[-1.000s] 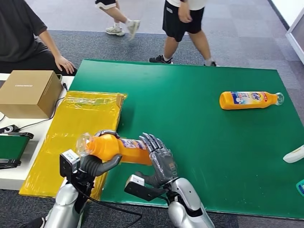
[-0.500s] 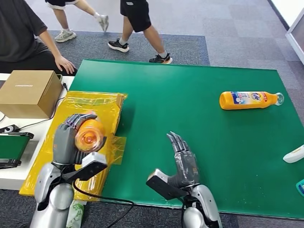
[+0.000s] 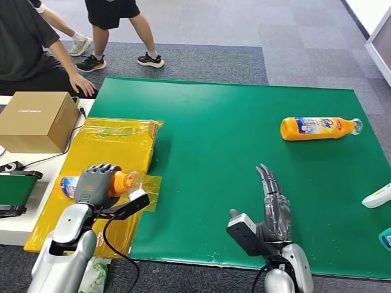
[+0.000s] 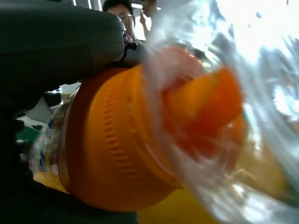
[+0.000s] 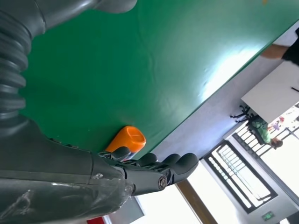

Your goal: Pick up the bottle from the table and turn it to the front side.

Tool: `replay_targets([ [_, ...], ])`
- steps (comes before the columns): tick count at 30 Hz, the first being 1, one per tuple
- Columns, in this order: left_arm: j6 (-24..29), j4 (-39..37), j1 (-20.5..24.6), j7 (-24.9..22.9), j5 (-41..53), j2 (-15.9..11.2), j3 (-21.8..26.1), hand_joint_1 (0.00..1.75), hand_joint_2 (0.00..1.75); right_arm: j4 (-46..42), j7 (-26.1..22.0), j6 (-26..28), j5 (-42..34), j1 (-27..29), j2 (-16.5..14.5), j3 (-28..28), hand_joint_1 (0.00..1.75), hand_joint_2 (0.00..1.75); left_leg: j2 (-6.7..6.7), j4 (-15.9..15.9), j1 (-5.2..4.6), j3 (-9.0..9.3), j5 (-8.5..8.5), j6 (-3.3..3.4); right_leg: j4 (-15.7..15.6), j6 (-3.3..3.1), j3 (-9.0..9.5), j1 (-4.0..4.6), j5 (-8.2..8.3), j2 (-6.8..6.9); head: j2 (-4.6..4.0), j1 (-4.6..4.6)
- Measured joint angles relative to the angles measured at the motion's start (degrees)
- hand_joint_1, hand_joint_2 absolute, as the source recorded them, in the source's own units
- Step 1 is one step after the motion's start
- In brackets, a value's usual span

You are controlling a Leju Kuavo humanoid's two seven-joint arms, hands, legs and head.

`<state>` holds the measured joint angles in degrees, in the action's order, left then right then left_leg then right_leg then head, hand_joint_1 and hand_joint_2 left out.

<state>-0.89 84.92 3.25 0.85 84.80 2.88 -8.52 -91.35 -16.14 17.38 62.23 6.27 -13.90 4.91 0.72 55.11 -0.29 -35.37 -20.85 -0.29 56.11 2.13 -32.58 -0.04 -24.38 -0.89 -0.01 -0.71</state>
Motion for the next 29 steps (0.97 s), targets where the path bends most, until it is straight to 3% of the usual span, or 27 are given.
replay_targets([
  [4,-0.7,-5.65,1.55,-0.37,1.15,-0.91,0.14,0.93,1.75,-0.21,-0.5,-0.51,-0.03,0.09,-0.06,-0.49,0.0,1.75,-0.06,0.0,0.02,0.04,0.03,-0.03,0.02,-0.04,-0.02,0.0,0.03,-0.1,0.0,0.0],
  [8,-0.71,-8.92,2.77,-0.37,1.37,-1.32,0.19,0.75,1.75,-0.21,-0.52,-0.55,-0.03,0.14,-0.09,-0.75,0.0,1.75,-0.06,0.0,0.01,0.03,0.03,-0.02,0.04,-0.04,-0.01,0.0,0.03,-0.11,-0.01,0.01],
  [13,0.78,-11.64,3.96,0.7,1.93,-1.67,0.19,0.0,1.75,-0.19,-1.11,-0.91,-0.74,0.15,-0.11,-0.93,0.0,1.75,-0.05,0.0,0.0,0.03,0.02,-0.01,0.04,-0.02,0.01,0.0,0.0,-0.09,0.0,0.0],
  [17,5.76,-13.3,4.31,4.08,0.04,-1.3,0.21,0.0,1.75,-0.16,-1.37,-0.56,-1.18,0.13,-0.11,-0.79,0.0,1.75,-0.04,0.0,0.01,0.01,0.02,0.0,0.04,-0.05,0.0,0.0,-0.05,-0.04,0.0,0.0],
  [20,7.52,-11.86,2.94,8.43,-7.3,-0.16,0.42,0.0,1.75,-0.19,-1.24,-0.1,-1.61,0.2,-0.11,-0.79,0.0,1.75,-0.04,0.0,0.01,-0.02,0.02,0.01,0.04,-0.04,-0.02,0.01,-0.04,-0.05,-0.01,0.01],
  [29,11.14,6.51,-3.46,20.69,-29.76,6.23,4.91,0.0,1.75,-2.74,0.42,0.02,-1.11,2.84,-0.33,-0.8,0.0,1.75,-0.04,0.02,-0.02,-0.14,-0.06,0.1,0.01,0.0,-0.08,-0.01,-0.06,-0.04,0.0,0.0],
])
